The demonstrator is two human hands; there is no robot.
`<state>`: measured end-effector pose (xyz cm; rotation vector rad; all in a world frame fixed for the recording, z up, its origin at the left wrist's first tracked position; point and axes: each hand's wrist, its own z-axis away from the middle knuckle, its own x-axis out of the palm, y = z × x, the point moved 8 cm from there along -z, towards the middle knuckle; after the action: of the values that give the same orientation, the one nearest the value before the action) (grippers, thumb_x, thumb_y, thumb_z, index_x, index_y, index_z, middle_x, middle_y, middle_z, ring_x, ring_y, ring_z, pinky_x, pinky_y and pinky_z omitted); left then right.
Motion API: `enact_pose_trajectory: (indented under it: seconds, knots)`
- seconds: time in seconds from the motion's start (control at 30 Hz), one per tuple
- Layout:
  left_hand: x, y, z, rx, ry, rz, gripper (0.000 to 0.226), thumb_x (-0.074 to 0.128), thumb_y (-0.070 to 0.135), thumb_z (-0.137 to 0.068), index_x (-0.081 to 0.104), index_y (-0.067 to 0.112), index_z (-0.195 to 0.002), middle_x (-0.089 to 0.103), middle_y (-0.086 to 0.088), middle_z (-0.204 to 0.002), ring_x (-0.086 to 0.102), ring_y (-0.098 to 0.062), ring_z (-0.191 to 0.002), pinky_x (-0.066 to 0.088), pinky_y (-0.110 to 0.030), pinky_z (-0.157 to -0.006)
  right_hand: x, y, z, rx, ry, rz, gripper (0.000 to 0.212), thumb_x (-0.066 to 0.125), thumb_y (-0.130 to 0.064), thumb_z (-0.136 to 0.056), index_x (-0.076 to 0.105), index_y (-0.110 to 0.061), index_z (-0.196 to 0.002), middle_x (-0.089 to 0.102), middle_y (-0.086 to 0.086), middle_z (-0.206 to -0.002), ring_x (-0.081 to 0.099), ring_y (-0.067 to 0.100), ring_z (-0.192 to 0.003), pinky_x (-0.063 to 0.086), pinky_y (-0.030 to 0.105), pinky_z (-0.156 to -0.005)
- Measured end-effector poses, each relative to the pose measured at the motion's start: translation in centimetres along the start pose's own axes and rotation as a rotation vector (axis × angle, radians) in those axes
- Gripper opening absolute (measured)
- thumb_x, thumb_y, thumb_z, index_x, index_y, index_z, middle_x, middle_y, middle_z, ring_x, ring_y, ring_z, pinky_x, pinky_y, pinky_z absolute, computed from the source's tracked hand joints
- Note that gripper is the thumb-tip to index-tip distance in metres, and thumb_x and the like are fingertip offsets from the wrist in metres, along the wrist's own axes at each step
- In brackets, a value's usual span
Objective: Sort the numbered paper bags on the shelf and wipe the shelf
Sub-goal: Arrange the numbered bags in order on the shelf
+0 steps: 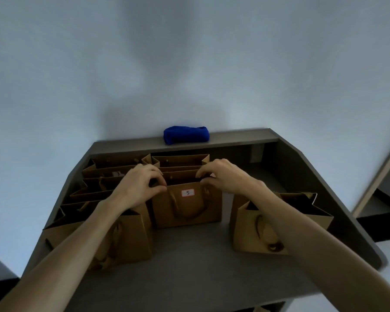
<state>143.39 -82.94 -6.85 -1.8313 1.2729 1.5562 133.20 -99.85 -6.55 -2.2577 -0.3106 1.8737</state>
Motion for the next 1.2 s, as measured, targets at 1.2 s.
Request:
enact_pose_trajectory:
  seconds: [1.2]
  knots:
    - [8.0,19.0,-3.9,0.415,-0.221,0.361,0.021,0.059,0.031,-0.093,0.068,0.018,-0.106,0.054,0.008,-0.119,0.054,-0.001,-0.100,0.044,-0.013,-0.082,-5.9,14.2,12.3,0.332,-0.175,-0.017,0.017,0.058,-0.020,-0.097,0.072,-0.023,-0.105,0.066,-0.014,-0.094,0.062,0.004,-0.091,0.046,0.022,-0.085]
